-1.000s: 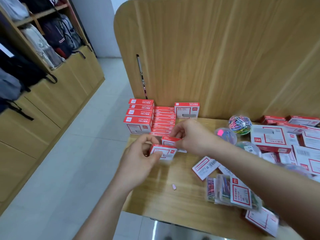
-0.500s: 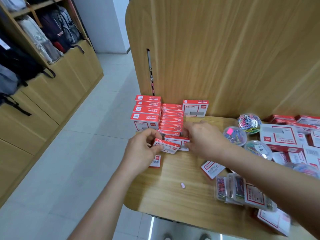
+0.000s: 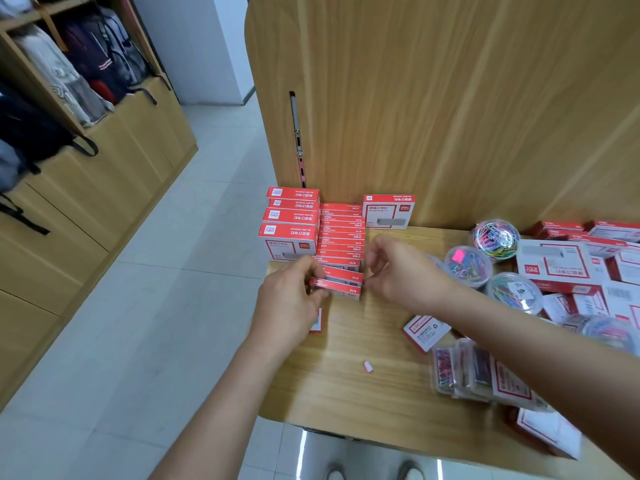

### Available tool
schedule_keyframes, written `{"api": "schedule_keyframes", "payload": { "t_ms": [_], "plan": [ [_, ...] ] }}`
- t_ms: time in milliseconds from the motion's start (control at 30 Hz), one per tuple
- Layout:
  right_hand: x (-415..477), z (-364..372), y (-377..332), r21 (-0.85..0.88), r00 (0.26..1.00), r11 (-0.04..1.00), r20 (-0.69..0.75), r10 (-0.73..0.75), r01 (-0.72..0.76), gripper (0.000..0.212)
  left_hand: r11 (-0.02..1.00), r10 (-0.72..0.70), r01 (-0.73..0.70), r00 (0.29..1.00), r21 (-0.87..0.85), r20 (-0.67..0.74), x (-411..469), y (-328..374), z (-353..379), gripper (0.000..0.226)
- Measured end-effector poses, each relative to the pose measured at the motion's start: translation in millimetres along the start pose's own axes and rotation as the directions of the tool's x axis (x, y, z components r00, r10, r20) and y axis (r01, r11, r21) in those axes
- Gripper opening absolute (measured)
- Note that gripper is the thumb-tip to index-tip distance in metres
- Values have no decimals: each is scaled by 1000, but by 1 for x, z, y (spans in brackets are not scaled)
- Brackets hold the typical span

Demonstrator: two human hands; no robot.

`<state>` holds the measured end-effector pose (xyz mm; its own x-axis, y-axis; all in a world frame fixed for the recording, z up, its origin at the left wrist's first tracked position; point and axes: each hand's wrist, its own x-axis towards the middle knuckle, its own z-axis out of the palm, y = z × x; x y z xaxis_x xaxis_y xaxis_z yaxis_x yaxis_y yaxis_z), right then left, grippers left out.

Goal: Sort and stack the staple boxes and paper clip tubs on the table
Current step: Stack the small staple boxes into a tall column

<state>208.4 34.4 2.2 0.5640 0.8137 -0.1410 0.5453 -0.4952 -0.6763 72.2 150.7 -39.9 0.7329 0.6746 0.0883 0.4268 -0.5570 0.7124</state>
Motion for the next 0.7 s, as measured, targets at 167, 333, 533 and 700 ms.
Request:
{"api": "schedule_keyframes", "payload": {
  "t_ms": [167, 333, 533, 700],
  "plan": [
    [-7, -10, -14, 474, 949, 824, 196, 245, -311, 27, 998, 3, 3, 996, 65, -90, -2, 1, 7, 32],
    [-11, -4, -19, 707, 918, 588, 330, 217, -394, 29, 994, 57, -48, 993, 99, -99, -3, 4, 10, 34],
    [-4, 2, -7, 711, 898, 549, 374, 233, -439, 39, 974, 139, -128, 989, 187, -43, -4, 9, 7, 54],
    [-8, 0, -12, 733, 877, 483, 378, 296, -479, 31, 962, 155, -149, 988, 227, -9, -5, 8, 8, 61]
  ]
}}
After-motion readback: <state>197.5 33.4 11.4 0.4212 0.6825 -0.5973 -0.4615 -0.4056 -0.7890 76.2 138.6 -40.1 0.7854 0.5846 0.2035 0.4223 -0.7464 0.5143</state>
